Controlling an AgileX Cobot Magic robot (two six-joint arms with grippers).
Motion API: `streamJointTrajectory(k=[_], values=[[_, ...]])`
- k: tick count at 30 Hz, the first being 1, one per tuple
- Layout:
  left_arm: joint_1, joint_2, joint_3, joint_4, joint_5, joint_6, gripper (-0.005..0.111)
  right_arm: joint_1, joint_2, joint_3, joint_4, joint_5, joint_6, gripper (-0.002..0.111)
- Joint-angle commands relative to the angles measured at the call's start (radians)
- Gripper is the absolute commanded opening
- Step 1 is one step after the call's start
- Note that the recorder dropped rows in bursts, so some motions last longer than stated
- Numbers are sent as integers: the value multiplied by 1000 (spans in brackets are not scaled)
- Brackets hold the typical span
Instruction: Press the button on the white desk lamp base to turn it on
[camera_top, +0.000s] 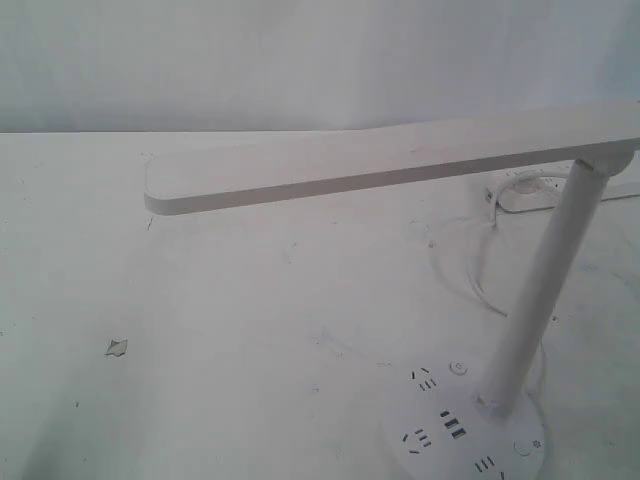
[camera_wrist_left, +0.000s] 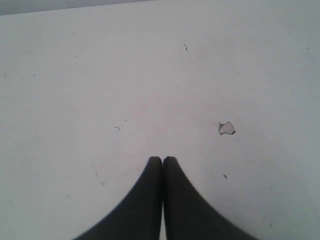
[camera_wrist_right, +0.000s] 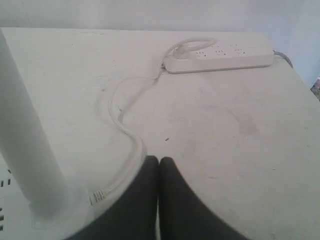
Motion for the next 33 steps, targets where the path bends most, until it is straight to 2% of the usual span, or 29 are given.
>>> streamJointTrajectory(k=[1,6,10,17,21,23,24,26,27,28,29,32,33], values=[[2,0,2,-4,-1,0,0,2,-6,2,-5,-11,-3,0],[2,0,2,-4,-1,0,0,2,-6,2,-15,-23,-20,0],[2,0,2,-4,-1,0,0,2,-6,2,-27,-165,-106,0],[2,0,2,-4,-1,0,0,2,-6,2,1,-609,-105,0],[2,0,2,-4,-1,0,0,2,-6,2,14,-1038,-84,0],[2,0,2,-4,-1,0,0,2,-6,2,20,-1189,-18,0],[2,0,2,-4,-1,0,0,2,-6,1,159,-1269,110,0],[2,0,2,-4,-1,0,0,2,-6,-42,347,-1185,340,0],[2,0,2,-4,-1,0,0,2,-6,-61,401,-1128,366,0],[2,0,2,-4,-1,0,0,2,-1,-87,469,-1052,322,0],[2,0,2,-4,-1,0,0,2,60,-141,490,-873,226,0],[2,0,2,-4,-1,0,0,2,221,-240,478,-591,202,0],[2,0,2,-4,-1,0,0,2,334,-290,478,-412,202,0]])
